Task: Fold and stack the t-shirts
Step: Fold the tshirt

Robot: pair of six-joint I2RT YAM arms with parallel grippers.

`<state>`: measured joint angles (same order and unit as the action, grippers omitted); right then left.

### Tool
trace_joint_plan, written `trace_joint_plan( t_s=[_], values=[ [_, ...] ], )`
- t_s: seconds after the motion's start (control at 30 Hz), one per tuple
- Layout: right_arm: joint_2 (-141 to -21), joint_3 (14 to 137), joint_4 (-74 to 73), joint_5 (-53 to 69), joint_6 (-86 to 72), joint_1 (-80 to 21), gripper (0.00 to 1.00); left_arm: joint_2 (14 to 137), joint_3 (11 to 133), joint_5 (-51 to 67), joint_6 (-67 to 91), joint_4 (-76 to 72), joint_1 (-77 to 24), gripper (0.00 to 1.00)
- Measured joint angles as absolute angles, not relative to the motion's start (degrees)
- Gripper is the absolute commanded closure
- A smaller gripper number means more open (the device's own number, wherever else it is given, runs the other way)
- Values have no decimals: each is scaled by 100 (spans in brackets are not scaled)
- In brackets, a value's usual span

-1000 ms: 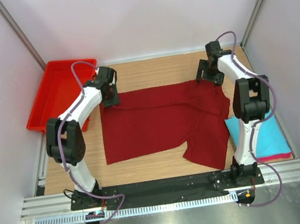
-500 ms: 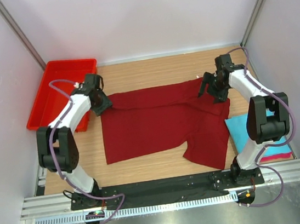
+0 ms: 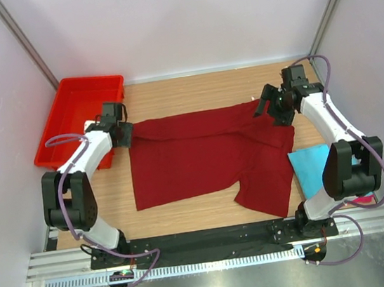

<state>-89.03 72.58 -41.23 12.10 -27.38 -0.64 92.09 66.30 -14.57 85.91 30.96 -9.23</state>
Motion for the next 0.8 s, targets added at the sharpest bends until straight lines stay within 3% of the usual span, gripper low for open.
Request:
trace_joint_plan(
  t_s=[0.2, 0.8],
  values=[
    [-8571, 7050, -4171, 1146, -2718, -64, 18, 9559, 6663, -1900, 9109, 3116, -873, 56],
    [-8477, 6781, -4206, 1046, -2694, -64, 18, 10237, 7085, -1750, 9572, 3417, -714, 60]
  ],
)
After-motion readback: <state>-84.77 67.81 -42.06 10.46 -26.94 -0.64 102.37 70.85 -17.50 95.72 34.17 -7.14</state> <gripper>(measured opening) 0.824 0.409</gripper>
